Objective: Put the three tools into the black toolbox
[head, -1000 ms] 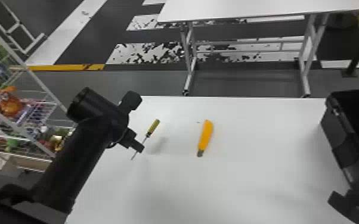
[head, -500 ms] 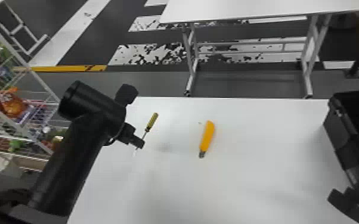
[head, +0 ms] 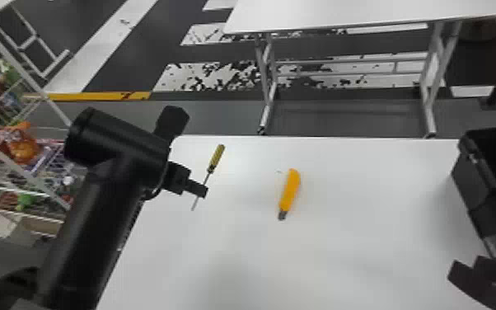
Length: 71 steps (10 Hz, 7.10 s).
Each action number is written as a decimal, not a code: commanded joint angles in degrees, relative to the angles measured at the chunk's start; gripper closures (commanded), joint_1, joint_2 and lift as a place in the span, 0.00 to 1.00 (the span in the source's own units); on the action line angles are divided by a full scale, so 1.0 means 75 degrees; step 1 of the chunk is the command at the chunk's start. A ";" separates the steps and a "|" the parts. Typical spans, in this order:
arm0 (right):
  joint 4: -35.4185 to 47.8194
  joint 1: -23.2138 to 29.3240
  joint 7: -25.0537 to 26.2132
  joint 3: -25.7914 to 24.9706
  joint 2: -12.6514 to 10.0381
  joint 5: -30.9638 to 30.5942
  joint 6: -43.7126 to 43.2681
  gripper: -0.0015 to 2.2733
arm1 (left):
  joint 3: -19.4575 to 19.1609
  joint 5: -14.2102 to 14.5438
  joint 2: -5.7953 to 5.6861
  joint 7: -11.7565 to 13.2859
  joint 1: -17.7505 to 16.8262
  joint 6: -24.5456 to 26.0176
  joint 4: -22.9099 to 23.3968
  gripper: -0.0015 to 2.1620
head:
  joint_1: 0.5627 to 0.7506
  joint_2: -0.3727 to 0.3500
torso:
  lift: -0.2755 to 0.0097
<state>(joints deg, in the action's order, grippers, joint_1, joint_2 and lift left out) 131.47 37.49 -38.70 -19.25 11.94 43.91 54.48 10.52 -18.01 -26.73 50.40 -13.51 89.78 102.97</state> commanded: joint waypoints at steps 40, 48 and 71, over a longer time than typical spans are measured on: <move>0.0201 -0.0276 0.0344 0.0492 -0.0210 -0.0078 -0.0519 0.99 | 0.0894 0.2647 0.3131 0.0031 0.4004 0.0033 0.4552 0.87 | 0.70 0.03 | 0.79; 0.0541 -0.0159 0.0543 -0.0480 -0.0139 0.0332 -0.0262 0.99 | 0.0472 0.2577 0.3131 0.0113 0.4649 0.0033 0.4646 0.01 | 0.70 0.03 | 0.79; -0.1897 -0.0885 0.1785 0.0809 0.1208 -0.4625 -0.7199 0.13 | -0.0582 0.2003 0.2826 -0.0567 0.5364 -0.0116 0.4704 0.01 | 0.70 0.03 | 0.79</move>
<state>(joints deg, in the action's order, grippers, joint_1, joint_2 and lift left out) 117.68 30.77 -25.31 -13.20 20.94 8.98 0.77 6.56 -3.38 -5.54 46.15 26.72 88.88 138.01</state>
